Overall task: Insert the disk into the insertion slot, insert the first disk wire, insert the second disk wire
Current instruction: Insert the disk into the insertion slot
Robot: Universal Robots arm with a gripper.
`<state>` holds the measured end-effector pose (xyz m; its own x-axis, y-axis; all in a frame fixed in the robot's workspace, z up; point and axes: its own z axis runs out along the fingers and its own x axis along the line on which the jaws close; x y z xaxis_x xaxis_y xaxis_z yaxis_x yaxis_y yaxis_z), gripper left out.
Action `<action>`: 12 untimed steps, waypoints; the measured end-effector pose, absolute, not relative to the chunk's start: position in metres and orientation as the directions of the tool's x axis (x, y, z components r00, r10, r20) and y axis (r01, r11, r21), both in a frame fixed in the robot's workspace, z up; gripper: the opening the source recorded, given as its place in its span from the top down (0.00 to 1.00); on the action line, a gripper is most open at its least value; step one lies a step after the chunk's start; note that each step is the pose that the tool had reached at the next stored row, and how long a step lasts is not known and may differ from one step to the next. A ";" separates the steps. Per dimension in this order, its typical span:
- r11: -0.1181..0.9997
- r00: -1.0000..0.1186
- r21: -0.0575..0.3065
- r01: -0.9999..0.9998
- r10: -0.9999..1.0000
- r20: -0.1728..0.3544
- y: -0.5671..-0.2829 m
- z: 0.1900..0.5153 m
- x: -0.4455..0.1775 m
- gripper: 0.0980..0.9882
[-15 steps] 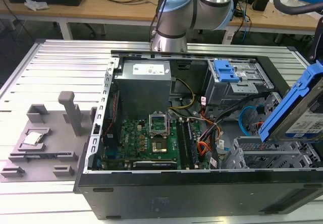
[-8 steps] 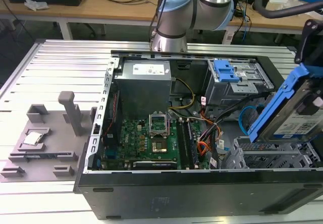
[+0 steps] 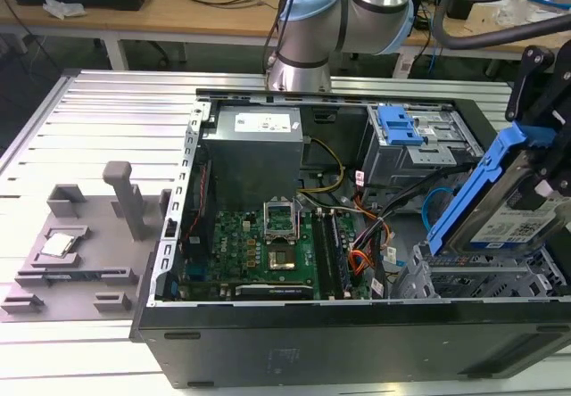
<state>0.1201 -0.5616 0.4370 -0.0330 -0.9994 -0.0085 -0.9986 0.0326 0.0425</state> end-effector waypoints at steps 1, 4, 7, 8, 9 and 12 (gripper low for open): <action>0.034 -0.034 0.043 -0.999 -0.999 -0.009 -0.562 0.435 0.120 0.71; 0.036 -0.037 0.043 -0.998 -0.999 -0.010 -0.562 0.431 0.120 0.71; 0.036 -0.037 0.043 -0.998 -0.999 -0.010 -0.564 0.426 0.120 0.71; 0.036 -0.037 0.043 -0.998 -0.999 -0.010 -0.564 0.425 0.120 0.71; 0.037 -0.037 0.043 -0.998 -0.999 -0.010 -0.564 0.424 0.120 0.71; 0.037 -0.037 0.043 -0.998 -0.999 -0.010 -0.565 0.419 0.120 0.71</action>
<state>0.1200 -0.5645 0.4189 -0.0370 -0.9993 -0.0096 -0.9984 0.0365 0.0426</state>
